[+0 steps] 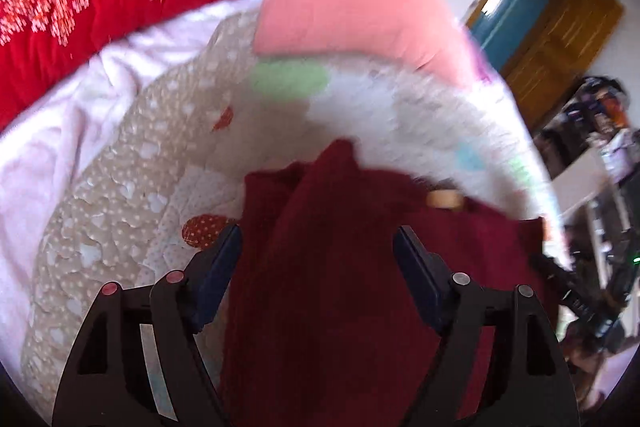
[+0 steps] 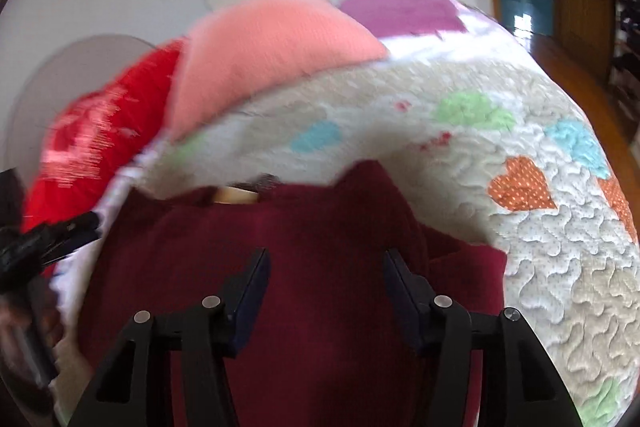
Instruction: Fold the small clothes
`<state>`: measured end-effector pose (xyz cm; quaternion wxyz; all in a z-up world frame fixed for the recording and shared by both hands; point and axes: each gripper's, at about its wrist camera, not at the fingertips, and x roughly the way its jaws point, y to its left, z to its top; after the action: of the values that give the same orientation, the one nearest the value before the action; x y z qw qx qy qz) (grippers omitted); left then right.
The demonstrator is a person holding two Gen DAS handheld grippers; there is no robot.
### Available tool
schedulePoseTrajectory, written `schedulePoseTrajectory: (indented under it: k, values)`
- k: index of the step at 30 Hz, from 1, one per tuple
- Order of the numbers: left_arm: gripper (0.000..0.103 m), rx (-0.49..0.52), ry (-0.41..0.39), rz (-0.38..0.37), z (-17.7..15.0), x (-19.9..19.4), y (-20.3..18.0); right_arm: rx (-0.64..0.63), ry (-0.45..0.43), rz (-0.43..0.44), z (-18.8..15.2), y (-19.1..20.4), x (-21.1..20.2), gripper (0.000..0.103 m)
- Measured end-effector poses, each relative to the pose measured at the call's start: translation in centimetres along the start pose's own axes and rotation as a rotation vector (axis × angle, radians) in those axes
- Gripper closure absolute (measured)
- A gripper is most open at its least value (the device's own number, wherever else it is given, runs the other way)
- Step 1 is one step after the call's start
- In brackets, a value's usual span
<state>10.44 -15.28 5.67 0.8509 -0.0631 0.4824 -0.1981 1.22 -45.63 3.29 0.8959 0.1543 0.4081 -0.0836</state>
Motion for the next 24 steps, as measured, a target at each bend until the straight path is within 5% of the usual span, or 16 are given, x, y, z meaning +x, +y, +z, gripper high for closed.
schedulePoseTrajectory:
  k: [6,11,14,19,20,22,24]
  values:
    - [0.023,-0.101,0.037,0.060,0.8,4.2,2.3,-0.006,0.035,-0.071,0.6,-1.2,3.6,0.050]
    - [0.023,-0.089,0.021,0.067,0.4,2.4,2.2,0.101,-0.019,0.043,0.2,-3.4,-0.4,0.050]
    - [0.024,-0.085,-0.006,0.075,0.0,0.7,2.5,0.112,-0.074,-0.008,-1.2,-4.6,-4.0,0.049]
    - [0.024,-0.118,-0.018,0.043,-0.8,-1.1,2.9,0.073,-0.016,-0.010,-2.2,-4.3,-3.2,0.050]
    - [0.024,-0.107,-0.025,0.048,-0.9,-1.6,2.7,0.055,-0.015,-0.023,-2.2,-3.9,-2.7,0.052]
    - [0.024,-0.083,-0.039,0.066,-0.9,-2.3,2.4,0.020,-0.001,-0.023,-2.2,-3.2,-1.9,0.085]
    - [0.024,-0.068,-0.053,0.071,-0.8,-2.9,2.2,-0.015,0.023,-0.024,-2.2,-2.5,-1.2,0.092]
